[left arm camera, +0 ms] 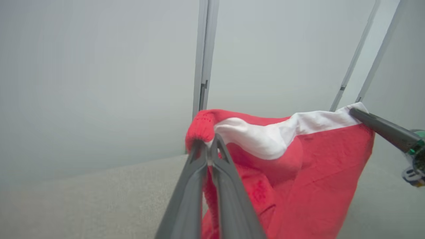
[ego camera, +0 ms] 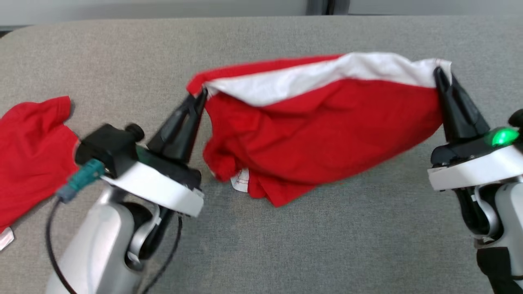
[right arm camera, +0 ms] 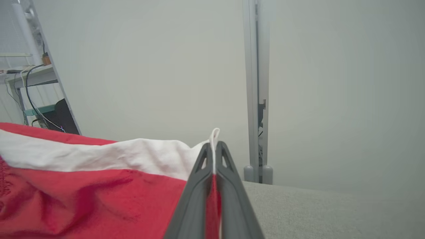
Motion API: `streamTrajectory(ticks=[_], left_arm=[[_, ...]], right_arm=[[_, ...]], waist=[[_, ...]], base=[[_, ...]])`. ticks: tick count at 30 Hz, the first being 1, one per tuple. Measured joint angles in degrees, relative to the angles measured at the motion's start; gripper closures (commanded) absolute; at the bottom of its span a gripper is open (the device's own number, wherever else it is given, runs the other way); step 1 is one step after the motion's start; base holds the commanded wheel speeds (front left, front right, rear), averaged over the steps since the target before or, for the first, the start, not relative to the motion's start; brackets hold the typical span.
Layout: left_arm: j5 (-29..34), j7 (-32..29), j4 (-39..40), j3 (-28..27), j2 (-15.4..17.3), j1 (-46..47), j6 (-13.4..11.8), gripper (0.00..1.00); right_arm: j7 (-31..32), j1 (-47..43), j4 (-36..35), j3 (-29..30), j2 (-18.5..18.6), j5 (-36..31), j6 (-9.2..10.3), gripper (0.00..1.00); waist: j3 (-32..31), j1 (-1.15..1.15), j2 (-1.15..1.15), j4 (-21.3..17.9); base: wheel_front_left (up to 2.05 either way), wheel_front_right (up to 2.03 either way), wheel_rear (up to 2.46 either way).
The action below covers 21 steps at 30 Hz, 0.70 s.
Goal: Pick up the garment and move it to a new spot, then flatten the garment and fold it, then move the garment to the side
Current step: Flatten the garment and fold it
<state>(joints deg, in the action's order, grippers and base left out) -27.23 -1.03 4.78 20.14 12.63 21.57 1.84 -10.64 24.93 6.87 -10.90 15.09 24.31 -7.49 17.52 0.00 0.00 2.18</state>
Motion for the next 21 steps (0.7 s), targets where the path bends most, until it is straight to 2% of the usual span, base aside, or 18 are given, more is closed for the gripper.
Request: streamTrajectory(ticks=[9, 21], left_arm=[[1.5, -1.6, 5.6, -2.6, 3.1, 8.9, 0.0, 1.0], [0.5, -6.6, 8.2, -3.8, 4.6, 18.3, 0.6, 1.0]], right_arm=[[-1.1, 3.9, -12.0, 4.5, 1.2, -1.3, 0.0, 1.0], [1.9, 9.6, -18.2, 7.3, 3.0, -2.9, 0.0, 1.0]], waist=[[-4.7, 0.0, 0.0, -0.7], [-9.5, 0.0, 0.0, -1.3]], base=[[0.0, 0.0, 0.0], [0.0, 0.0, 0.0]])
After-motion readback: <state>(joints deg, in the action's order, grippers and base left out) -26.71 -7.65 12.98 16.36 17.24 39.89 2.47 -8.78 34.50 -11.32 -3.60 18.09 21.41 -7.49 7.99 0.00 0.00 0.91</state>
